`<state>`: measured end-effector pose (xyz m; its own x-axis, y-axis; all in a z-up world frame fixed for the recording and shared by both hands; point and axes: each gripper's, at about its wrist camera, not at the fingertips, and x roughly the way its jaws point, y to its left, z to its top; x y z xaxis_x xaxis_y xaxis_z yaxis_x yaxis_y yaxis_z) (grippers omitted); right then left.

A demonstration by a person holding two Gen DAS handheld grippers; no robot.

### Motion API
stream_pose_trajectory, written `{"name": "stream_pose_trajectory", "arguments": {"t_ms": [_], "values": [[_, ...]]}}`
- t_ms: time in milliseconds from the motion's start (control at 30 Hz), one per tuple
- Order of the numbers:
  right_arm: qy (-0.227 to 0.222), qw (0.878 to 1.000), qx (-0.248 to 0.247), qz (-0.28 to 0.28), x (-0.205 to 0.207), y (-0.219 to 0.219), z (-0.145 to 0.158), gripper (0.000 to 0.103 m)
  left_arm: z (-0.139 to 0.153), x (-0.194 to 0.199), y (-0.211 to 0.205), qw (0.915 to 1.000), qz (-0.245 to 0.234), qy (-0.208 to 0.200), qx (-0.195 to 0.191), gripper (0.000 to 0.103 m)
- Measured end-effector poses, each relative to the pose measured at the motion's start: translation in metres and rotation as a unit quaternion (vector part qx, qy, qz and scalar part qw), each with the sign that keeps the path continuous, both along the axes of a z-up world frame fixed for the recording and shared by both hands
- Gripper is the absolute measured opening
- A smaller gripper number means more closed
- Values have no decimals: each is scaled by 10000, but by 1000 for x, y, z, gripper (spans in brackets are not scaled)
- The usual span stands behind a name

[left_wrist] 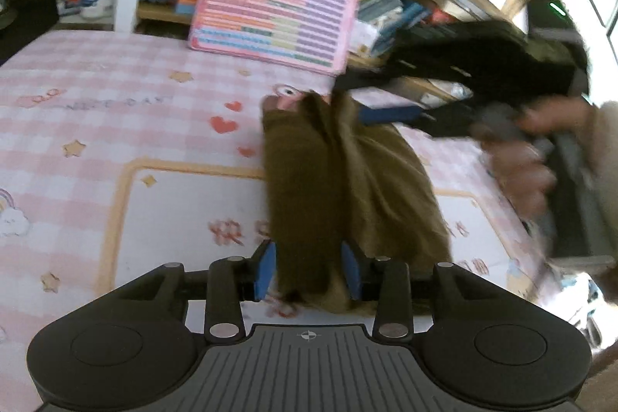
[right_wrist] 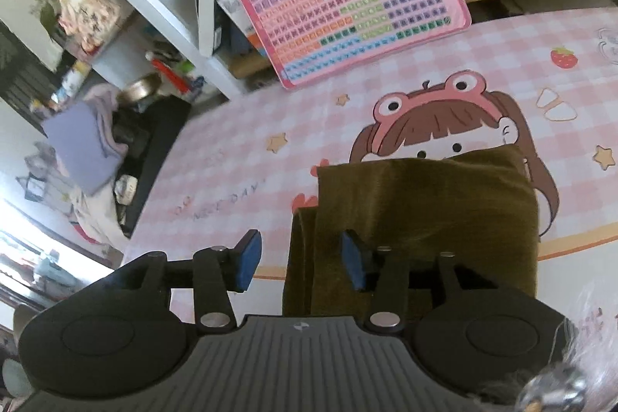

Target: Fold clothes

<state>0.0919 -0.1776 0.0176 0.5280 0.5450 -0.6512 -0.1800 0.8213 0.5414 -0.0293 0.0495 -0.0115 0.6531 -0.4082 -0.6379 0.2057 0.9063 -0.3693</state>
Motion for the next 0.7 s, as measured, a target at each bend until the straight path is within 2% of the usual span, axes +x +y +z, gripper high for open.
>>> {"name": "stream_pose_trajectory", "arguments": {"t_ms": [233, 300, 400, 467, 500, 567, 700], "values": [[-132, 9972, -155, -721, -28, -46, 10, 49, 13, 35, 11, 9986, -193, -295, -384, 40], [-87, 9959, -240, -870, -37, -52, 6, 49, 16, 45, 7, 9972, -308, -349, -588, 49], [-6, 9937, -366, -1058, -49, -59, 0, 50, 19, 58, -4, 9947, -534, -417, -769, 51], [49, 9920, -450, -1182, -58, -63, -5, 50, 19, 66, -18, 9953, -648, -466, -554, 68], [76, 9910, -491, -1244, -62, -66, -7, 50, 19, 70, -26, 9957, -696, -490, -376, 71], [130, 9888, -575, -1368, -71, -70, -11, 51, 18, 77, -41, 9954, -820, -486, -139, 71], [225, 9845, -717, -1583, -85, -77, -18, 52, 13, 89, -62, 9929, -1083, -464, -147, 71]]}}
